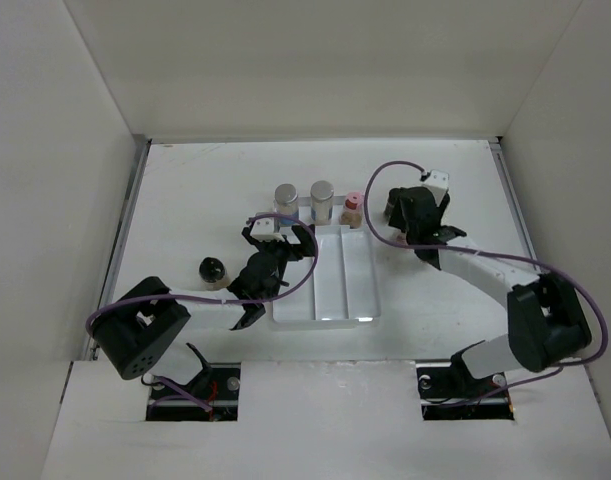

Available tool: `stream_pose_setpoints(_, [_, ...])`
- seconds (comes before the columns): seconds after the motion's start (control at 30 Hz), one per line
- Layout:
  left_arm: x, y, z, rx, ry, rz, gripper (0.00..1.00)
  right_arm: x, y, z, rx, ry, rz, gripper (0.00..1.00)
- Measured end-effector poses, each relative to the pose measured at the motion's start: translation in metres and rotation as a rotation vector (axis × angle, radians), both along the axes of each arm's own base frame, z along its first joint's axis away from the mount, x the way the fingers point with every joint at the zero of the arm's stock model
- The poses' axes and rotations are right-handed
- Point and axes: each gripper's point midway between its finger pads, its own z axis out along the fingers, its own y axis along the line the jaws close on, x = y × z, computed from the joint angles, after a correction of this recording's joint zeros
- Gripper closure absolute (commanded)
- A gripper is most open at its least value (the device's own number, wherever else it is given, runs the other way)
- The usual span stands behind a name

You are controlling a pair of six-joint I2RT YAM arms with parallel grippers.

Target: Organize the condiment bottles

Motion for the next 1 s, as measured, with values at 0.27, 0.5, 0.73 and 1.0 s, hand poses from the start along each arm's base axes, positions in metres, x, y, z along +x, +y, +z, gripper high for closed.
stream_pose_setpoints(0.27, [0.002, 0.007, -0.001, -0.005, -0.004, 0.018, 0.00, -0.025, 0.066, 0.078, 0.078, -0.210, 0.169, 0.55])
stream_pose_setpoints(0.5, [-0.005, 0.021, 0.005, -0.035, -0.031, 0.036, 0.00, -0.049, 0.163, 0.057, 0.164, -0.163, 0.425, 0.56])
stream_pose_setpoints(0.73, [-0.011, 0.038, 0.021, -0.098, -0.086, 0.080, 0.00, -0.045, 0.194, 0.018, 0.176, -0.074, 0.478, 0.55])
stream_pose_setpoints(1.0, [-0.011, 0.043, 0.022, -0.109, -0.094, 0.095, 0.00, -0.027, 0.209, -0.010, 0.166, -0.068, 0.469, 0.36])
